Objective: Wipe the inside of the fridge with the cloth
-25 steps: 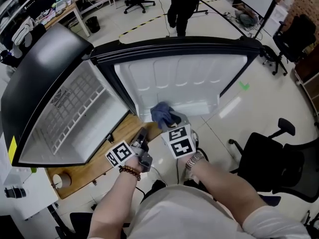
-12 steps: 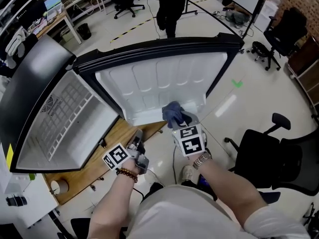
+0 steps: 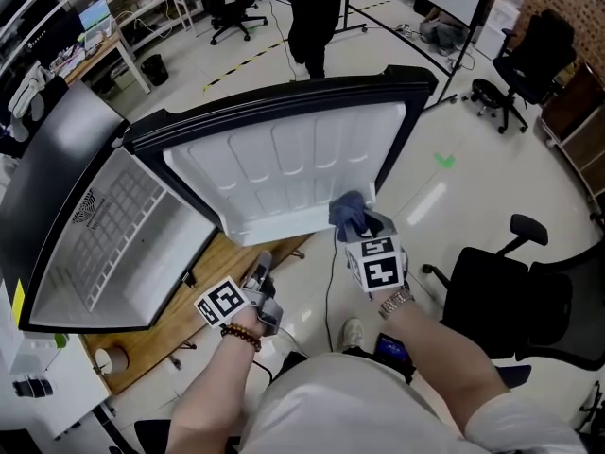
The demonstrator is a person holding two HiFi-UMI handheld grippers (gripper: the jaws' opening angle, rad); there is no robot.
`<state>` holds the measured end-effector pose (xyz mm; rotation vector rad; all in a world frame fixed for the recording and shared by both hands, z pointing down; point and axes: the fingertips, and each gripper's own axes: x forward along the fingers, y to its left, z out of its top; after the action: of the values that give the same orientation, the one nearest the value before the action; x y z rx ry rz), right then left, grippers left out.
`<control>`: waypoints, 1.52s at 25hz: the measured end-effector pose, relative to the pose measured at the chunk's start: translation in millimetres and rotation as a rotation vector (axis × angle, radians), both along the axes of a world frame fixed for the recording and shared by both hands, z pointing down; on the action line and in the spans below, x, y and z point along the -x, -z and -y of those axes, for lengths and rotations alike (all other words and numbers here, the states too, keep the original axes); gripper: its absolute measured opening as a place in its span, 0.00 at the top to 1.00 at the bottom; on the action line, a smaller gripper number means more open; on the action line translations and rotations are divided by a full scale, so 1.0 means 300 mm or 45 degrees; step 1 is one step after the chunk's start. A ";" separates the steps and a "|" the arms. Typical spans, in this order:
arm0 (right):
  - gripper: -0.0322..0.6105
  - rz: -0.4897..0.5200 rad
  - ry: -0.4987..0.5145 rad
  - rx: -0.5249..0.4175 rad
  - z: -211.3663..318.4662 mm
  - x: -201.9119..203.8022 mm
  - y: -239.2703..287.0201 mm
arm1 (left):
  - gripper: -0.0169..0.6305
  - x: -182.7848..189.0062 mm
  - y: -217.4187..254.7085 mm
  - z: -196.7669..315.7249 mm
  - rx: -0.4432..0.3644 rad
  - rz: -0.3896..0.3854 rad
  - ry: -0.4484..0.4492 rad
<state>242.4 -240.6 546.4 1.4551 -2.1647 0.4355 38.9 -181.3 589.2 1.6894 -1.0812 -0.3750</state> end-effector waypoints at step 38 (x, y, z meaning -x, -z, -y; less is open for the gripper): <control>0.80 0.320 1.055 -0.415 -0.547 0.629 0.558 | 0.97 0.237 0.711 -0.524 -0.541 1.113 0.470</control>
<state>53.7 -76.6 378.9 0.5293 -2.8848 -0.0466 -32.0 -24.0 375.8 2.0886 -2.0850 -0.0752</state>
